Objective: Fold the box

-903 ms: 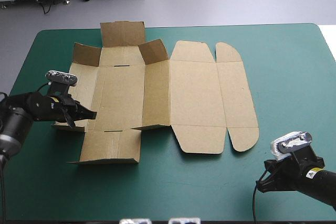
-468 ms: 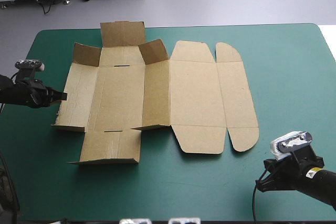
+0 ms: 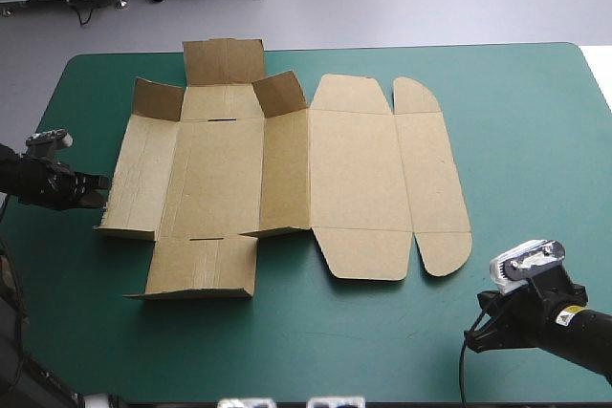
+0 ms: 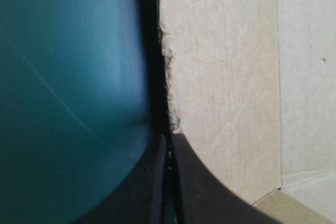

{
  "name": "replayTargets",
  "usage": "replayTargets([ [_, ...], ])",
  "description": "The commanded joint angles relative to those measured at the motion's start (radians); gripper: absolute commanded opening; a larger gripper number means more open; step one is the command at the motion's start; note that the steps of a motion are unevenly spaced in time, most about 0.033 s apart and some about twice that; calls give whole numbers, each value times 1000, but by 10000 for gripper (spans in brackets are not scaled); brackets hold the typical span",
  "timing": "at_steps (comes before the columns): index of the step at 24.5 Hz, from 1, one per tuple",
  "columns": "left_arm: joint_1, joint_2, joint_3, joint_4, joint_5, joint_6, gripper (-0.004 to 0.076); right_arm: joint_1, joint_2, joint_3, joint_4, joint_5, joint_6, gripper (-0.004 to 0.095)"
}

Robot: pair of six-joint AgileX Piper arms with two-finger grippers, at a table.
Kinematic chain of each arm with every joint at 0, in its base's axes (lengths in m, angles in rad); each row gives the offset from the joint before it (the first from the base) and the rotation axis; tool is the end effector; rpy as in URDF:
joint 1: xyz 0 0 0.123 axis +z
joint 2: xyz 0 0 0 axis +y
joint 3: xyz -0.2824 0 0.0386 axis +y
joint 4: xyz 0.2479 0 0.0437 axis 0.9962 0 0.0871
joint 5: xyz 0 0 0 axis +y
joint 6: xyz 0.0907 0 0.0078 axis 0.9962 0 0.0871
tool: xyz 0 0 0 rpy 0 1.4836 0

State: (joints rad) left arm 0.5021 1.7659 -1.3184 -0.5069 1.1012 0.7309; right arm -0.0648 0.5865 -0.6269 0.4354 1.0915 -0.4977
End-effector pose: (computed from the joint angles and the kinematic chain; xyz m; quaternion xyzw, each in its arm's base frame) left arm 0.3244 0.1331 0.2437 0.0099 0.9718 -0.1566 0.1758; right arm 0.0850 0.0287 0.2977 -0.1632 0.9182 0.1233 0.3393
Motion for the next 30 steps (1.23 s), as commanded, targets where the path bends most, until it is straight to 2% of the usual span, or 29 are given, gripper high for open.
replayTargets([
  [1,43,-19,-31,-147,24,0,14,3,7,-33,23,-41,-7,-17],
  [5,84,0,-49,-211,94,0,27,3,7,-33,21,-40,-7,-18],
  [9,105,34,-90,-303,186,11,157,3,7,-33,27,-33,-7,-18],
  [12,105,48,-117,-308,196,-9,270,3,7,-33,27,-31,-7,-18],
  [15,105,49,-120,-287,196,-9,334,3,7,-33,24,-29,-7,-18],
  [25,101,131,-103,-249,196,-58,335,3,7,-33,23,-29,-7,-18],
  [30,45,133,-78,-268,196,-33,335,3,7,-33,23,-29,-7,-18],
])
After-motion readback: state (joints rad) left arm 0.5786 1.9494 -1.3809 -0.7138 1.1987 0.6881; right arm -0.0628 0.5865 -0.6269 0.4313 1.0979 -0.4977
